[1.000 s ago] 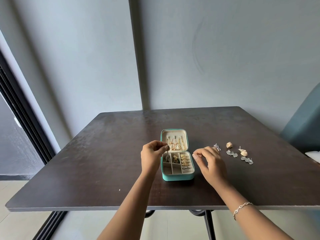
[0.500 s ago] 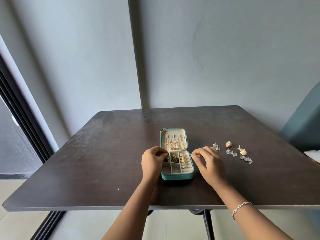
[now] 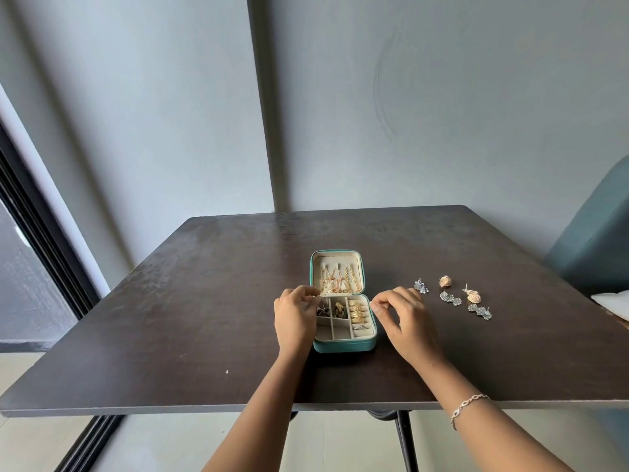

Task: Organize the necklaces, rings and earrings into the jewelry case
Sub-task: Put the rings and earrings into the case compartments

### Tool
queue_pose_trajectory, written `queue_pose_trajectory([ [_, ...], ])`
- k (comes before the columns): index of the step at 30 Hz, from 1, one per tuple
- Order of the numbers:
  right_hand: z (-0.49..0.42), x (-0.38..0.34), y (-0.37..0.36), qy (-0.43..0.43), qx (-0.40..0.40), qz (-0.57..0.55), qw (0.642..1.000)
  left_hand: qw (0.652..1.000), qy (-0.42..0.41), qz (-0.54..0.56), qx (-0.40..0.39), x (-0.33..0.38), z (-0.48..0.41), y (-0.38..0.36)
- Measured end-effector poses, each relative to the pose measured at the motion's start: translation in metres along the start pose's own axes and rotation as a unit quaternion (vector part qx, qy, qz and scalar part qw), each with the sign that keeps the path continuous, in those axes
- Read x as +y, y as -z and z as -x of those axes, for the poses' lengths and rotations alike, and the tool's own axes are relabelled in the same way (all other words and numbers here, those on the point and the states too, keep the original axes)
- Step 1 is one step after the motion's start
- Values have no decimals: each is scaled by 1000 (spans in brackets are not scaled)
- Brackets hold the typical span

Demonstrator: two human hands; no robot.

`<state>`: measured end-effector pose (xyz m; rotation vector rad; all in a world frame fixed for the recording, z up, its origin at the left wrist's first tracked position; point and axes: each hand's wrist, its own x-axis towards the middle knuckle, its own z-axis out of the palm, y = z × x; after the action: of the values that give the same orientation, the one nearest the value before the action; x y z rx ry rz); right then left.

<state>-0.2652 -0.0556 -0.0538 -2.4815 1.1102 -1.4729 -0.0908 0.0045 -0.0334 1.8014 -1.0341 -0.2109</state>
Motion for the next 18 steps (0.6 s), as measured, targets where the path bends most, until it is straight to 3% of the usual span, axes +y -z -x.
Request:
queue_pose_trajectory([
  [11, 1, 0, 0, -6, 2, -4, 1000, 1000, 1, -9, -29, -4, 7, 3],
  [15, 0, 0, 0, -11, -5, 0, 1000, 998, -22, -49, 14, 2, 15, 2],
  [18, 1, -1, 1, -11, -8, 4, 1000, 992, -89, -72, 48, 13, 28, -4],
])
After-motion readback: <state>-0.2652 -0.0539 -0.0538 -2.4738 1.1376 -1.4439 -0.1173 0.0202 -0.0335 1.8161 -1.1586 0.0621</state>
